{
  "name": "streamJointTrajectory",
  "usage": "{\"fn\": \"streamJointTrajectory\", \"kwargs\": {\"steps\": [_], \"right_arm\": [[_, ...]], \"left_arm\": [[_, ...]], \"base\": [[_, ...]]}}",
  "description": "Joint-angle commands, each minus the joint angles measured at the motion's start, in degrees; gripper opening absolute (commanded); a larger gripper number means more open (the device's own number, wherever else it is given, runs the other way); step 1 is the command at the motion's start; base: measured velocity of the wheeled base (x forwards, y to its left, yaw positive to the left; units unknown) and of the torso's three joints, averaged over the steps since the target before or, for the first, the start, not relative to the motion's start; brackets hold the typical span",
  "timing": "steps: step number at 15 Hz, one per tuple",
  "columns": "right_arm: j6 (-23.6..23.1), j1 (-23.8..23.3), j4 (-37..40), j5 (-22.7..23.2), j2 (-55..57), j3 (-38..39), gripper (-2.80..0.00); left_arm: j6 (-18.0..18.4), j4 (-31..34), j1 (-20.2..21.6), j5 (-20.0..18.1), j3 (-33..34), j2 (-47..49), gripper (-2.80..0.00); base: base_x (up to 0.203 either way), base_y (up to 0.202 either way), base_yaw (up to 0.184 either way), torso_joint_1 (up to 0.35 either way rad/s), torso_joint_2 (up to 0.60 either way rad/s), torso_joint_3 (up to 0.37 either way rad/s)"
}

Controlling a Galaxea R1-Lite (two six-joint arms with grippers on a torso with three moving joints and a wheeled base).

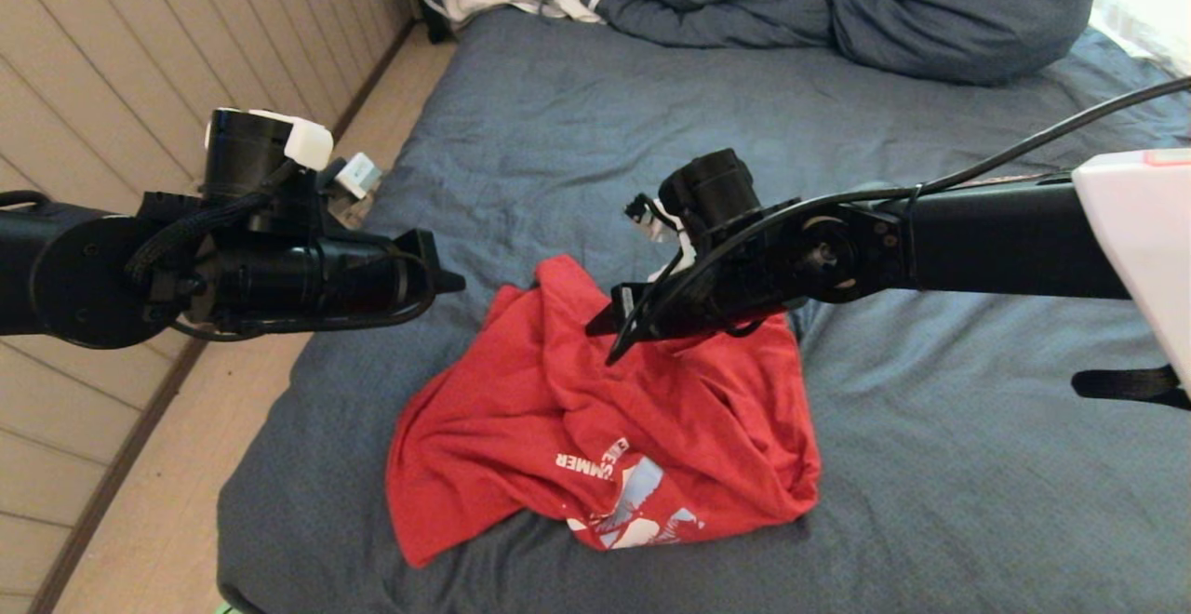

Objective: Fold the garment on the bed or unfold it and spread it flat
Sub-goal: Unford the red T-shirt

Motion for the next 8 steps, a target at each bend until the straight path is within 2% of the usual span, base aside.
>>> {"fn": "streamJointTrajectory", "kwargs": {"steps": [1, 2, 3, 4, 8], "right_arm": [[0.1, 0.3, 0.1, 0.1, 0.8, -1.0, 0.0], [0.0, 0.3, 0.1, 0.0, 1.0, -1.2, 0.0], [0.1, 0.3, 0.2, -0.1, 1.3, -1.6, -2.09], [0.0, 0.6, 0.3, -0.1, 1.3, -1.6, -2.8], [0.1, 0.8, 0.3, -0.3, 0.8, -1.2, -2.8]], "left_arm": [[-0.2, -0.1, 0.0, -0.1, 0.4, -0.3, -2.8], [-0.1, -0.1, 0.0, -0.1, 0.7, -0.3, -2.8], [-0.1, -0.1, 0.0, -0.1, 0.8, -0.2, -2.8], [-0.1, -0.1, 0.0, -0.2, 0.8, -0.1, -2.8], [-0.1, -0.1, 0.0, -0.2, 0.9, 0.2, -2.8]], "base": [[0.0, 0.0, 0.0, 0.0, 0.0, 0.0], [0.0, 0.0, 0.0, 0.0, 0.0, 0.0], [0.0, 0.0, 0.0, 0.0, 0.0, 0.0], [0.0, 0.0, 0.0, 0.0, 0.0, 0.0], [0.0, 0.0, 0.0, 0.0, 0.0, 0.0]]}}
